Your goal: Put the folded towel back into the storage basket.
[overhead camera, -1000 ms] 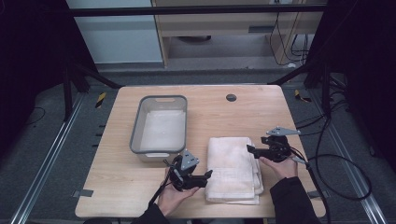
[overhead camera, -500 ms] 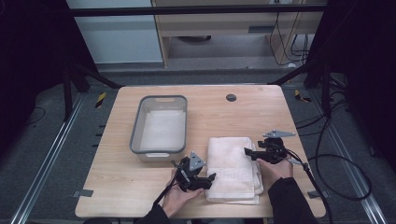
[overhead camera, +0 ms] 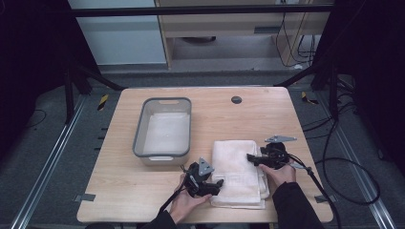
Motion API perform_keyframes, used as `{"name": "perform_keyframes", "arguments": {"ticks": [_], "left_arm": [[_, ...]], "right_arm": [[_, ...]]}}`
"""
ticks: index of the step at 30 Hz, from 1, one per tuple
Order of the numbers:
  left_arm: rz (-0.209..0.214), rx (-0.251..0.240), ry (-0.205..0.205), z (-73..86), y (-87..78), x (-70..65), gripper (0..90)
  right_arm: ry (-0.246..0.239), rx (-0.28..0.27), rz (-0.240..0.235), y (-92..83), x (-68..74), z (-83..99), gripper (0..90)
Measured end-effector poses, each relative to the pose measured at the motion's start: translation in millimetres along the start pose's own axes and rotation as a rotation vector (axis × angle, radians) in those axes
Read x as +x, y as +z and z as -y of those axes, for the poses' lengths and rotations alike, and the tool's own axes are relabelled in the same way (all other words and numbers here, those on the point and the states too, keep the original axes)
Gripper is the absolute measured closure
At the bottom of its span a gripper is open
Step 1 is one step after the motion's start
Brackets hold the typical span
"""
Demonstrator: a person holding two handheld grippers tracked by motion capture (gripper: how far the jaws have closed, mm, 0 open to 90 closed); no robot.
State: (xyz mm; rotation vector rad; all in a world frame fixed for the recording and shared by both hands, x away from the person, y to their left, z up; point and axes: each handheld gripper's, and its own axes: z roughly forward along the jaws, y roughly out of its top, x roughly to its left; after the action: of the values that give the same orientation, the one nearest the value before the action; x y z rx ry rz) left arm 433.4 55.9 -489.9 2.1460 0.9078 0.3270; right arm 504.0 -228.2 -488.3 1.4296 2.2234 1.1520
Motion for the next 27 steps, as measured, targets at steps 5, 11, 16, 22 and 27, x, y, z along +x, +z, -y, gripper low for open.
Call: {"name": "perform_keyframes", "arguments": {"ticks": [5, 11, 16, 22, 27], "left_arm": [[0.01, 0.019, -0.013, -0.1, 3.5, 0.8, 30.6], [0.03, 0.035, -0.03, -1.1, 5.7, 0.6, 35.5], [0.046, 0.044, -0.043, -1.4, 7.8, 1.8, 36.8], [0.091, 0.054, -0.069, -1.9, 9.6, 5.3, 42.8], [0.121, 0.064, -0.085, -2.3, 9.9, 6.1, 48.1]], "right_arm": [[0.025, 0.032, -0.002, 4.3, -1.0, 1.0, 29.5], [0.056, 0.065, -0.029, 7.7, -1.8, 1.2, 34.2], [0.068, 0.073, -0.048, 8.1, -1.8, 1.1, 38.6], [0.087, 0.082, -0.084, 8.5, -2.6, 0.4, 46.6], [0.114, 0.095, -0.112, 8.6, -3.3, -0.3, 54.5]]}}
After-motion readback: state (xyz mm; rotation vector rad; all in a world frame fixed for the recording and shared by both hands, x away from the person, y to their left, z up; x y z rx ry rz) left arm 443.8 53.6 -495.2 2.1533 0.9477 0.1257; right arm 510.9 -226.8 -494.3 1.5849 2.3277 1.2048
